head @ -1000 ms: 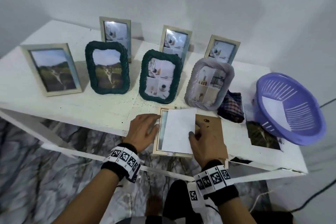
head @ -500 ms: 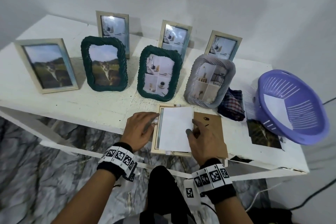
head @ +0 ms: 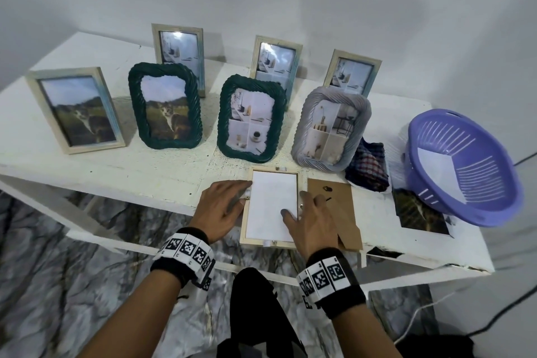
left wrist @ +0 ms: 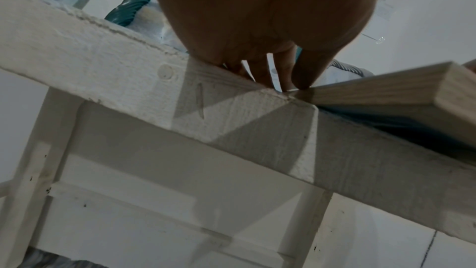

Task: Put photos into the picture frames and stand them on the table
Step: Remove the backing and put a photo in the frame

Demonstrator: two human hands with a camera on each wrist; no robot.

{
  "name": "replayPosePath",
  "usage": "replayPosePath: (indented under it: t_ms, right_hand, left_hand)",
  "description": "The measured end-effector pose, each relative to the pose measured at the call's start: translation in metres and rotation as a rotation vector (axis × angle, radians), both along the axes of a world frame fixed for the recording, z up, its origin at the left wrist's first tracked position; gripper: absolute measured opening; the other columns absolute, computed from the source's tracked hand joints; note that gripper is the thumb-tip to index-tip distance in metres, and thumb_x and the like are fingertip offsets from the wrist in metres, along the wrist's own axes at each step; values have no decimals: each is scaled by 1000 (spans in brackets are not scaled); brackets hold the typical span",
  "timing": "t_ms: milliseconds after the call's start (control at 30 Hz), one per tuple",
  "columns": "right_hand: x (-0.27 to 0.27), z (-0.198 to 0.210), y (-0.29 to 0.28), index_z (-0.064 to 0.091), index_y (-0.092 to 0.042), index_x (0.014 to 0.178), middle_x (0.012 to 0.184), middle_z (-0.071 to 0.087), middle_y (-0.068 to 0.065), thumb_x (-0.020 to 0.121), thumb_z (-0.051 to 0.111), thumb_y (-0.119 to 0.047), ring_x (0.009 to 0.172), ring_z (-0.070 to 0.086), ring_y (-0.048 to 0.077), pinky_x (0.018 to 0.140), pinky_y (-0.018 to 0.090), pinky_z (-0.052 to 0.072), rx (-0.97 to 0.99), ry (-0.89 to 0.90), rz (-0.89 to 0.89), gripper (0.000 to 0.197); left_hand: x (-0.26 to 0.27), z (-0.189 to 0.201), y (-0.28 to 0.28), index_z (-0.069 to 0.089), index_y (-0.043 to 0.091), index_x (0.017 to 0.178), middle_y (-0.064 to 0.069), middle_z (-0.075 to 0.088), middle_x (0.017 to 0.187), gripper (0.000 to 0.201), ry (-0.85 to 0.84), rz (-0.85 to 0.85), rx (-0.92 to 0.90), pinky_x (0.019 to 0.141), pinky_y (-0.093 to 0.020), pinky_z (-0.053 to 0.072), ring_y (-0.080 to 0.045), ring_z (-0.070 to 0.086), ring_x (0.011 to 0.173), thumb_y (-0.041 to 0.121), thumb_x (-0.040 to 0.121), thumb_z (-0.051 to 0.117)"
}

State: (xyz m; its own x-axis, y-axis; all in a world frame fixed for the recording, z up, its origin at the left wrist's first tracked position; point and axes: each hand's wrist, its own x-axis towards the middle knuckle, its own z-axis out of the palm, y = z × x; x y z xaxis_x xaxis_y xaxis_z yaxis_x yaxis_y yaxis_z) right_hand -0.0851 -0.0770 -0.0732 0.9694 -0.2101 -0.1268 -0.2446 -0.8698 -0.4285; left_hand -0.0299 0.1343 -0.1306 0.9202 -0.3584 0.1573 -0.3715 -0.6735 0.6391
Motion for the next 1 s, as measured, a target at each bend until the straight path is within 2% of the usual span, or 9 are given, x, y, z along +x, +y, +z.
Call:
replayPosePath:
  t_ms: [67,133,200,267,400,500,667,833,1000]
  right_hand:
    - [2,10,-12,48,-16,131,123,49,9,92,54,-47,107,53,30,77,33,42,-3,26,26,50]
    - [9,20,-28,53,-16,126,126,50,5,96,50,-42,111,52,29,84,35,44,13,4,50,40]
    - [16,27,-47,59,-14,119,120,55,6,95,51,-33,110,53,28,84,34,44,28,-70,-20,32]
    - [20,29,-64,61,-15,117,112,58,6,92,54,-36,103,56,28,81,36,47,-7,-123,-112,34]
    - [14,23,-81,52,-21,125,121,49,6,85,54,-51,113,46,30,88,40,43,-197,129,-11,50]
    - [7,15,-83,46,-23,131,131,42,9,84,55,-60,121,39,33,95,42,40,-203,238,10,60]
    - [3,9,-84,53,-15,123,128,42,11,82,66,-44,118,39,33,98,37,35,-44,169,-99,51]
    - [-2,15,-84,59,-14,113,124,43,10,77,72,-41,115,42,34,100,37,34,83,77,-177,47]
    - [-1,21,-47,60,-14,104,122,41,9,73,75,-41,114,37,31,98,39,38,93,-131,-98,44]
  left_hand:
    - [-1,-1,0,50,25,139,3,56,136,53,-6,-8,16,99,-44,39,-23,45,123,42,92,34]
    - [-2,-3,1,48,25,141,3,54,139,54,-10,-11,30,101,-43,37,-21,43,126,45,93,32]
    - [-3,-2,1,45,27,143,4,52,141,56,-5,-14,35,103,-42,35,-19,41,128,50,93,32]
    - [-4,-1,2,44,28,144,5,50,143,60,3,-21,42,105,-42,33,-17,38,130,55,91,33]
    - [-4,3,1,42,27,144,7,48,143,70,0,-25,67,104,-39,31,-16,36,130,62,84,40]
    - [-4,4,1,40,28,145,7,46,144,74,13,-17,84,105,-39,30,-16,35,130,65,82,42]
    - [-5,4,1,38,29,147,8,45,145,75,14,-32,97,104,-36,29,-14,33,131,67,82,41]
    - [-4,5,1,41,26,144,7,48,143,67,17,-27,61,102,-32,26,-13,34,130,61,87,33]
    - [-4,3,3,44,24,140,6,50,141,63,36,-16,35,104,-33,26,-14,35,131,55,87,34]
